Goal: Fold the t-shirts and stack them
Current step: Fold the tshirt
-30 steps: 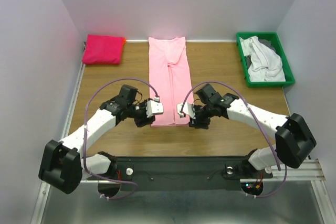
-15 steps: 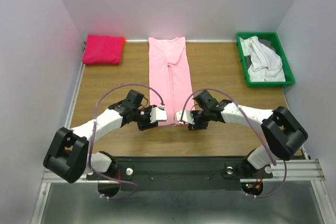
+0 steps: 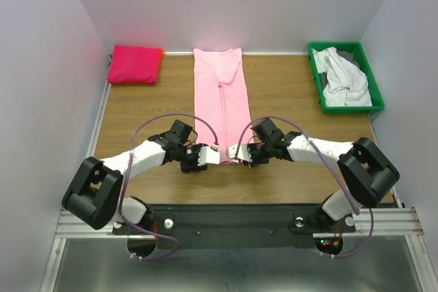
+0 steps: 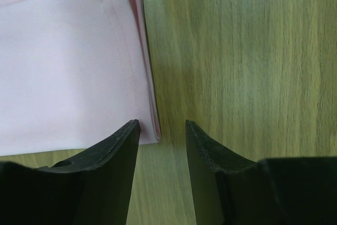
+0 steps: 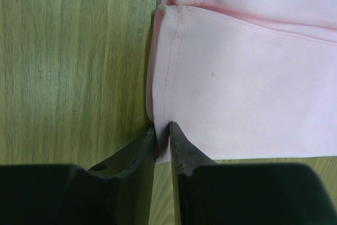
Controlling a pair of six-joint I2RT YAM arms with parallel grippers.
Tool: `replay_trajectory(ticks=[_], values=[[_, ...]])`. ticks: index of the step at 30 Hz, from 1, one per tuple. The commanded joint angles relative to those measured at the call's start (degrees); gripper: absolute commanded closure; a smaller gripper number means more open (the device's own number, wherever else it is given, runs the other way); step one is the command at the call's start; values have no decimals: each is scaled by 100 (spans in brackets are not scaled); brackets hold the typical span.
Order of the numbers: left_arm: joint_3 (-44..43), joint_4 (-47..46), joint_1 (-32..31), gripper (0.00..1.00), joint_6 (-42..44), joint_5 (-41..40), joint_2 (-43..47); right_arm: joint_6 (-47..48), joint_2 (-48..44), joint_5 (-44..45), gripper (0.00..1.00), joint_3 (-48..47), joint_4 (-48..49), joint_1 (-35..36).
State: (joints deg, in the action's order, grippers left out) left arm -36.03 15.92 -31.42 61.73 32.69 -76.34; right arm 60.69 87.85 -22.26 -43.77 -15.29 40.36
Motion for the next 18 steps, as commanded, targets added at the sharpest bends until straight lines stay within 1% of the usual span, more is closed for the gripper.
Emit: replay_trajectory(ticks=[1, 5, 8, 11, 13, 14, 16, 17, 18], values=[[-71, -71, -101, 50, 58, -25, -92, 101, 171, 240, 79, 149, 35, 25], [-149, -124, -145, 53, -65, -245, -486, 75, 223, 266, 85, 105, 35, 25], [-176, -168, -145, 55, -127, -438, -706, 153, 250, 345, 86, 123, 52, 25], [-176, -239, -163, 60, -153, -553, -812, 154, 276, 564, 90, 79, 61, 25], [-211, -230, -163, 65, -162, -570, -865, 110, 241, 635, 92, 9, 52, 33], [-246, -221, -154, 68, -170, -579, -926, 58, 224, 644, 97, -9, 52, 33], [-325, -125, -163, 85, -162, -579, -971, -12, 180, 696, 99, -53, 52, 33], [-326, -125, -163, 85, -170, -579, -971, -48, 179, 697, 99, -70, 44, 33], [-352, -90, -154, 92, -188, -571, -927, -92, 179, 749, 99, -105, 44, 25]])
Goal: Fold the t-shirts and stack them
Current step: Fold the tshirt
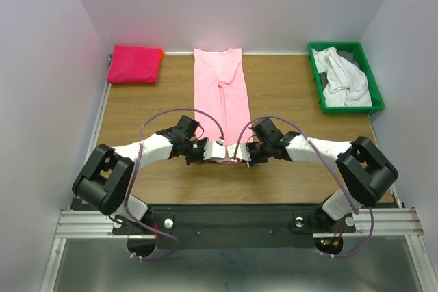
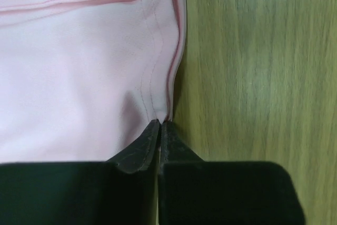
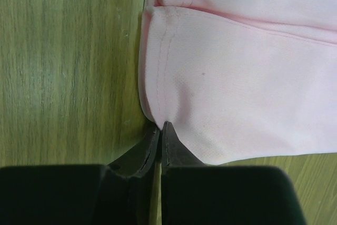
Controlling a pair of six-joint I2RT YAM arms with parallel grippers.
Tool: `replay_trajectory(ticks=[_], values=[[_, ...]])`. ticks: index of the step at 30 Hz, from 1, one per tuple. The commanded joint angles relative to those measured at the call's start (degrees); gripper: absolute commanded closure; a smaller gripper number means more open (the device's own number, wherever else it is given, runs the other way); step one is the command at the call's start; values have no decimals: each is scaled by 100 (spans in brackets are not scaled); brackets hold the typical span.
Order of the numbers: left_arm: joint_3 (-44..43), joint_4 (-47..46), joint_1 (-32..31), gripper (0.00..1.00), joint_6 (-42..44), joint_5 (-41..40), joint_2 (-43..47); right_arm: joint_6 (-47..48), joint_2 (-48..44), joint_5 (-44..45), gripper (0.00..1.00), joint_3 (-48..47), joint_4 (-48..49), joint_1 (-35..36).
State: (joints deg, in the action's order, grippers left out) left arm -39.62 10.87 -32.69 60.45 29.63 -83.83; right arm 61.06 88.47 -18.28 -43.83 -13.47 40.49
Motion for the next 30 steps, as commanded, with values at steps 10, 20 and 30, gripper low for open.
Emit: replay_trajectory(ticks=[10, 20, 30], values=[[-468, 1452, -36, 100, -59, 131, 517, -656, -303, 246, 99, -565, -919, 29], [-310, 2103, -492, 100, -436, 649, 1395, -1174, -1305, 255, 99, -152, -1596, 705], [-916, 2560, -186, 100, -201, 887, 1317, -1466, -1350, 545, 99, -652, -1729, 540]])
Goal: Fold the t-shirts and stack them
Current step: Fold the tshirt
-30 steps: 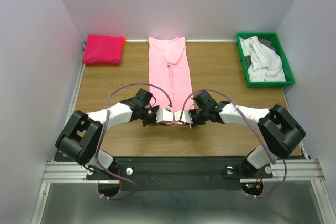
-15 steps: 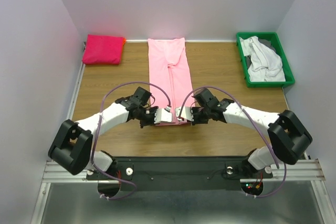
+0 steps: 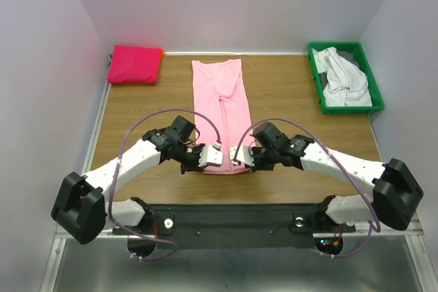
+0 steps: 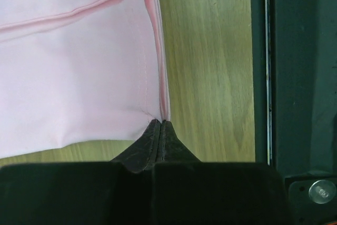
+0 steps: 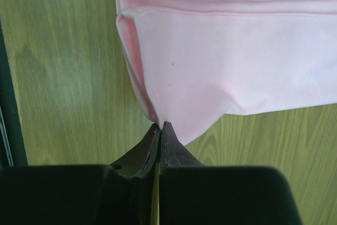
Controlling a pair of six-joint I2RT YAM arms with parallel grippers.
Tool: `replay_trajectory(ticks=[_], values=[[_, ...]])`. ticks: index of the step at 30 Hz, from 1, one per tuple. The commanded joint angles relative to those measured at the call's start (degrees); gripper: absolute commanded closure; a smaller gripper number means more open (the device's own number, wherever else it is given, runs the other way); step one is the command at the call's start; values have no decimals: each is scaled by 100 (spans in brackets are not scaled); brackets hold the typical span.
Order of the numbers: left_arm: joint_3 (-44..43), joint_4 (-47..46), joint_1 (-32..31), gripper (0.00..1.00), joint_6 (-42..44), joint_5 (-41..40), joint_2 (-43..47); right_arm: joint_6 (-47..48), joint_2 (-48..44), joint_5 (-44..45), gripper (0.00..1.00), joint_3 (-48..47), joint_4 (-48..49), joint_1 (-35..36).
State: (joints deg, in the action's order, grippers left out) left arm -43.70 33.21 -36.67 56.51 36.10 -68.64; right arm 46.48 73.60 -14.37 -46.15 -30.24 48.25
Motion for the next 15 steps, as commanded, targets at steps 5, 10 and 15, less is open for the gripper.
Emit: replay_trajectory(ticks=[5, 10, 15], values=[[-929, 212, 501, 100, 474, 214, -456, 414, 575, 22, 99, -869, -17, -632], [-1596, 256, 1055, 100, 958, 196, -1080, 854, 1154, -162, 99, -1483, 36, -1062], [-2509, 326, 1460, 100, 1458, 143, -1906, 1223, 1814, -355, 99, -2221, 36, -1449]])
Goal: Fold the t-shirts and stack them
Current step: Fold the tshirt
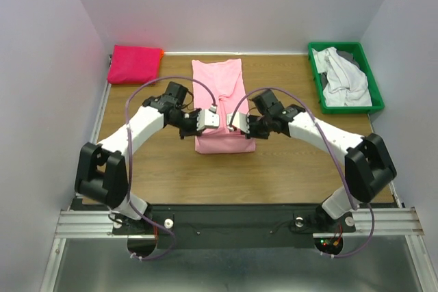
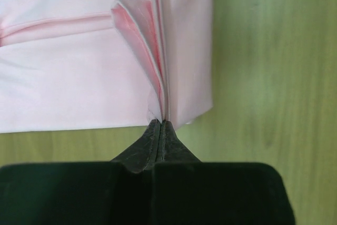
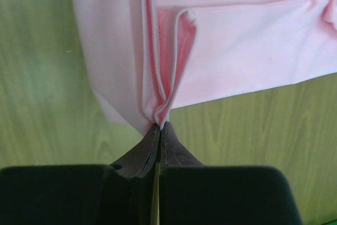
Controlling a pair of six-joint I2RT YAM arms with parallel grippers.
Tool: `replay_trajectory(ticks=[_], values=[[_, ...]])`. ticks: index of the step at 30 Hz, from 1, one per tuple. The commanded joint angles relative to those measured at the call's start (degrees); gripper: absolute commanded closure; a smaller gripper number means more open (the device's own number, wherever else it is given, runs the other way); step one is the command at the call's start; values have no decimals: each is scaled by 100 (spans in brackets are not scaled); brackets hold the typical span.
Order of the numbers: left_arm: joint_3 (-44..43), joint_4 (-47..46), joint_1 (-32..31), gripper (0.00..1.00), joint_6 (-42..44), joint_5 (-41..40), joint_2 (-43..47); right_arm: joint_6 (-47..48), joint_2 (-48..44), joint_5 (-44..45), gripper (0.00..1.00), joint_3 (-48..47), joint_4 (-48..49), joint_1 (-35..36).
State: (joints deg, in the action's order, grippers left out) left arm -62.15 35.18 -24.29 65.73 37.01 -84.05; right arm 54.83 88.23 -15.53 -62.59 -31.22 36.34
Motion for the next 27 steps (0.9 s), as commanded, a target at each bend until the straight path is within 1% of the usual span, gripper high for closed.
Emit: replay_trajectory(ticks=[1, 6, 8, 13, 18, 23, 27], values=[[-823, 164, 267, 100, 598, 51, -497, 432, 458, -249, 99, -840, 134, -311], [-1877, 506, 495, 100, 932, 87, -1383, 678, 1265, -354, 99, -1693, 125, -636], [-2160, 604, 592, 100, 1090, 87, -1726, 792, 1469, -389, 99, -1949, 116, -698], [-3179, 903, 847, 100, 1353, 96, -2439, 968, 2198, -442, 99, -2696, 108, -891], [-4066, 1044, 996, 100, 1433, 104, -3256, 1100, 2874, -451, 99, -3417, 99, -1085], [-4551, 965, 1111, 100, 1346, 140, -3820, 1091, 3508, -425, 99, -4146, 108, -1190], [-4701, 675, 1181, 100, 1249, 95, -4127, 1118, 3816, -363, 99, -4366, 116, -1234]])
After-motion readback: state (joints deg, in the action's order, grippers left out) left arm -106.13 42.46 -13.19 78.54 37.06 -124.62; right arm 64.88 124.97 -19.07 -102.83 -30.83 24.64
